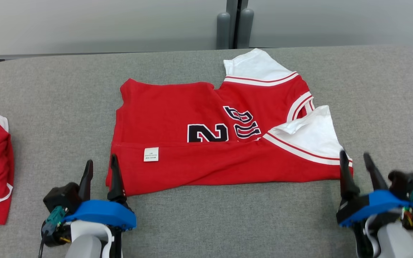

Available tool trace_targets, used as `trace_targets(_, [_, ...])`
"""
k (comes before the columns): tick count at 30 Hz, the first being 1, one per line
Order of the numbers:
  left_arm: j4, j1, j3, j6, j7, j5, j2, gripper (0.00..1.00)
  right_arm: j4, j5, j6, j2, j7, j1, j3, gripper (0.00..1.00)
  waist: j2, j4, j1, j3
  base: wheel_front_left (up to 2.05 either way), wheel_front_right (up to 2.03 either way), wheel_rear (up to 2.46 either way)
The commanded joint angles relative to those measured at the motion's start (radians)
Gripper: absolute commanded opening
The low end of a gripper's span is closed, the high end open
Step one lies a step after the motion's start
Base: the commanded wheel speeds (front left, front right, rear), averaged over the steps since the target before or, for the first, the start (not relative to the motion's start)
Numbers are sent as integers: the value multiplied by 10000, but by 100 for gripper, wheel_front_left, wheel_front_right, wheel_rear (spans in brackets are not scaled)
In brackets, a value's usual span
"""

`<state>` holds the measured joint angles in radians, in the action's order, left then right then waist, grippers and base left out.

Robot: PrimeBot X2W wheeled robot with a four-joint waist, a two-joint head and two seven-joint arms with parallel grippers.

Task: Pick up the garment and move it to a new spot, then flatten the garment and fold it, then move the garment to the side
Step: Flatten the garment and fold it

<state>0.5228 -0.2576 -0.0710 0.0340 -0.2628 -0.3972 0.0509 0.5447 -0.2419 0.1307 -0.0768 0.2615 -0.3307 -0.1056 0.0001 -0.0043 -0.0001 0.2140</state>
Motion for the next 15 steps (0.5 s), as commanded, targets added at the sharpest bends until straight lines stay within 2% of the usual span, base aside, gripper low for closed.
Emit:
trace_targets(1, [-160, 303, -28, -109, -27, -125, 6, 100, 444, -217, 1, -89, 53, 393, -1, 100, -1, -50, 1, -101, 0, 0, 0])
trace_targets(12, [-452, 741, -353, -167, -27, -274, -4, 100, 2471, -126, 1, 18, 53, -160, 137, 100, -1, 158, 1, -182, 0, 0, 0])
trace_targets(13, [-446, 727, -378, -144, -28, -265, -7, 100, 2590, -116, 1, 27, 51, -242, 158, 84, -1, 192, 1, -171, 0, 0, 0])
trace_targets(14, [-440, 722, -386, -110, -28, -245, -5, 100, 2770, -81, 1, 43, 45, -291, 250, 40, -1, 212, 1, -171, 0, 0, 0])
trace_targets(15, [-434, 729, -378, -84, -27, -259, -2, 100, 2896, -115, 1, 64, 42, -334, 328, 0, -1, 229, 1, -169, 0, 0, 0])
